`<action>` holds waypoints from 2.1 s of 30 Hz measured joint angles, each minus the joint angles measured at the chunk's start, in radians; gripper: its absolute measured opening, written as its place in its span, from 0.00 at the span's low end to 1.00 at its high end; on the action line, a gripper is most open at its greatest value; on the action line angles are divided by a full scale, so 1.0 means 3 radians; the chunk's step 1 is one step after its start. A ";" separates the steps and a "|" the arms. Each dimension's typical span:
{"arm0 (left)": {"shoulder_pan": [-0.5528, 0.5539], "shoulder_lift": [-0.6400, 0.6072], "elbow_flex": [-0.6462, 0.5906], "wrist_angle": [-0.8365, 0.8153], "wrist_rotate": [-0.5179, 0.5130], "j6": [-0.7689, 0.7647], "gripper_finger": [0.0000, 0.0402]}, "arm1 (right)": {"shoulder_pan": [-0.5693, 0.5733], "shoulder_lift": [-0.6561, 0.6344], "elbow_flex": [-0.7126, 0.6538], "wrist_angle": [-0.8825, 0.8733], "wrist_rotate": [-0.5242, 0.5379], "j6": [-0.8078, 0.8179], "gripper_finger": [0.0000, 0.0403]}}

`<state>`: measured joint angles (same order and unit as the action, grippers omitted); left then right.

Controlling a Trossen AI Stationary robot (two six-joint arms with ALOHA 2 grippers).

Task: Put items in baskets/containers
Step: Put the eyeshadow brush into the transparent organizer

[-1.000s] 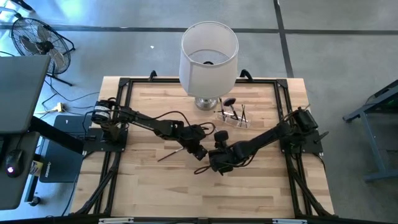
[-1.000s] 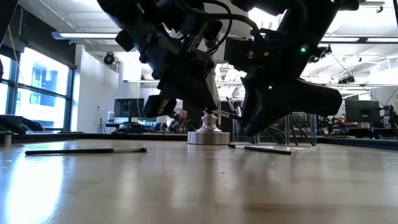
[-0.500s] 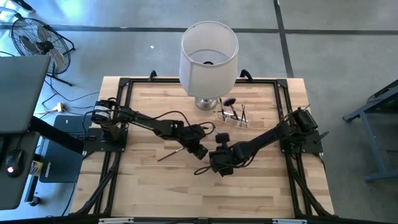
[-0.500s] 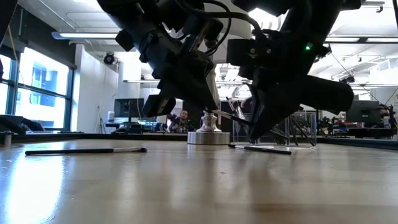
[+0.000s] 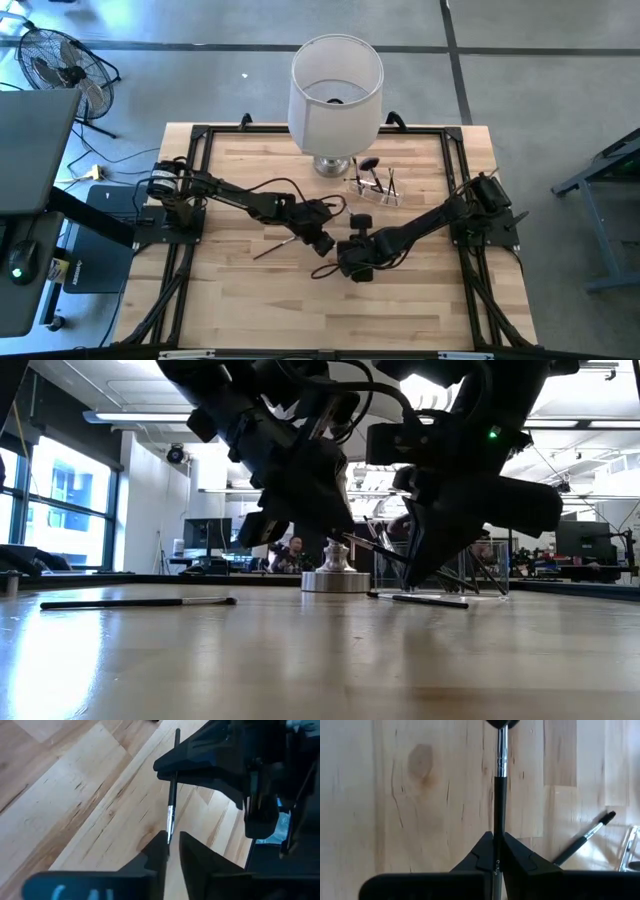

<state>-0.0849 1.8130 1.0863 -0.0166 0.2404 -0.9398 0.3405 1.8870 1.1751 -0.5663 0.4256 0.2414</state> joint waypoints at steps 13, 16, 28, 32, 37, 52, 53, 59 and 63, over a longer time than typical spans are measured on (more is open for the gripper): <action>0.0182 -0.0331 0.0001 -0.0655 -0.0143 0.0853 0.26 | 0.0053 0.0000 0.0001 -0.0023 -0.0197 0.1026 0.02; 0.0204 -0.0534 -0.0007 -0.0986 -0.0331 0.1112 0.26 | 0.0132 0.0000 0.0001 -0.0051 -0.0218 0.1508 0.02; -0.0009 -0.0903 -0.0003 -0.1689 -0.0681 0.1604 0.26 | 0.0716 -0.0053 0.0001 -0.0026 -0.0385 0.3313 0.02; -0.0134 -0.0898 -0.0006 -0.1663 -0.0667 0.1637 0.26 | 0.0917 -0.0167 -0.0007 -0.0096 -0.0131 0.3620 0.02; -0.0209 -0.0898 -0.0006 -0.1631 -0.0680 0.1636 0.26 | 0.1052 -0.0478 -0.0384 0.0015 0.0190 0.4048 0.02; -0.0197 -0.0898 -0.0005 -0.1611 -0.0943 0.1531 0.26 | 0.0689 -0.2303 -0.2784 0.2920 0.1425 0.2993 0.02; -0.0197 -0.0898 -0.0005 -0.1592 -0.0984 0.1519 0.26 | 0.0610 -0.2421 -0.2960 0.3237 0.1471 0.2800 0.02; -0.0100 -0.0898 -0.0005 -0.1581 -0.1100 0.1329 0.26 | 0.0092 -0.2896 -0.3888 0.5171 0.1593 0.1444 0.02; 0.0039 -0.0898 0.0000 -0.1494 -0.1097 0.1278 0.26 | -0.0341 -0.3044 -0.3845 0.5088 0.1399 0.0681 0.02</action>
<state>-0.0732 1.5436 1.0861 -0.4647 -0.0886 -0.5563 0.2381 0.9738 0.0217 0.9601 0.8452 0.4458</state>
